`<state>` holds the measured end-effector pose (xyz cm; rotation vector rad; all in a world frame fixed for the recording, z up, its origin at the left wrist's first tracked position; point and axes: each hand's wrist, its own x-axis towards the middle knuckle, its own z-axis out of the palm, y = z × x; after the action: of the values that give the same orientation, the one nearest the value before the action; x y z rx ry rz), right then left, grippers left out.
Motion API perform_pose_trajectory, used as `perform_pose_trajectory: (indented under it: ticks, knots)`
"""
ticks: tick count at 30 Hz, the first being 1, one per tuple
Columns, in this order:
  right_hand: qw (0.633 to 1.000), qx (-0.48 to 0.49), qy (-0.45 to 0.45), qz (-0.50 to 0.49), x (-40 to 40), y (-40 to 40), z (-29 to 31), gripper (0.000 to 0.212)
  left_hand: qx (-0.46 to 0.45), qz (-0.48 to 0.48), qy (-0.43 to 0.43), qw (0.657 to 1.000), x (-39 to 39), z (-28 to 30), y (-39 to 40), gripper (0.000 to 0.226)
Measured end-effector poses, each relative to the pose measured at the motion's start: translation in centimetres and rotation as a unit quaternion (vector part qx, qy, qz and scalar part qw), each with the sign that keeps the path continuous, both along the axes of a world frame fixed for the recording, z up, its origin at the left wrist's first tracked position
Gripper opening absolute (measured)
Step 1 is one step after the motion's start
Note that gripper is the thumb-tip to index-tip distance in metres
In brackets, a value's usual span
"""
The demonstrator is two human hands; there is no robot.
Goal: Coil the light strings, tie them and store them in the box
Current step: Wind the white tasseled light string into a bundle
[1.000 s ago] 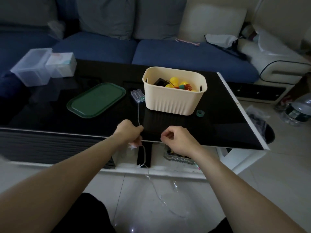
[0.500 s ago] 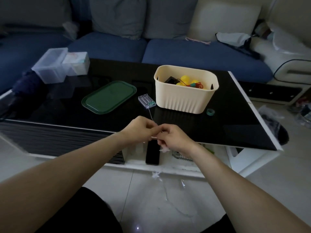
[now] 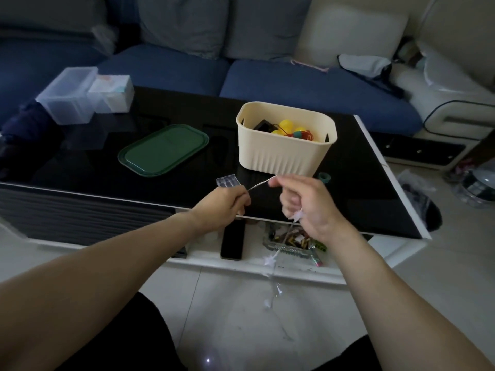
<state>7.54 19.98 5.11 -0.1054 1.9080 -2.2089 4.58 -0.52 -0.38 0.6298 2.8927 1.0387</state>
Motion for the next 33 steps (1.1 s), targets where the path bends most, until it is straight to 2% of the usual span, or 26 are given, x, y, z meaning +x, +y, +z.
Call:
perform_pose_trajectory:
  ticks: [4,7,10,12,15,19,22,24,30,33]
  knots:
    - [0.981,-0.169,-0.060,-0.079,0.0,1.8,0.5,0.036,0.066,0.020,0.001,0.998,0.5,1.2,0.9,0.024]
    - [0.964,-0.229,-0.068,-0.117,0.4,2.7,0.7,0.045,0.076,0.012,-0.021,0.997,1.1,2.3,1.4,0.025]
    - [0.961,-0.245,-0.049,-0.118,0.7,3.0,0.7,0.035,0.111,-0.012,-0.099,0.989,2.0,3.9,2.1,0.025]
    - [0.967,-0.227,-0.037,-0.110,0.7,2.8,0.7,0.029,0.138,-0.021,-0.145,0.979,2.7,4.6,2.3,0.025]
    - [0.984,-0.128,-0.039,-0.119,0.8,2.5,0.6,0.031,0.165,-0.031,-0.225,0.960,3.2,4.8,2.0,0.024]
    - [0.996,0.008,-0.034,-0.077,1.3,2.8,0.4,0.022,0.251,-0.021,-0.340,0.906,3.4,4.7,1.3,0.022]
    - [0.987,0.155,0.012,-0.024,1.9,2.7,0.0,0.026,0.288,-0.021,-0.392,0.874,3.3,4.6,1.0,0.029]
    - [0.975,0.218,0.030,0.012,2.1,2.3,-0.2,0.027,0.267,-0.030,-0.399,0.877,3.3,4.4,0.8,0.034]
    - [0.980,0.155,-0.040,0.117,1.9,2.1,-0.5,0.046,0.231,-0.032,-0.338,0.912,3.7,3.9,1.1,0.034]
    - [0.981,0.097,-0.049,0.160,1.6,2.4,-0.5,0.048,0.284,-0.007,-0.341,0.896,3.5,4.0,0.9,0.028]
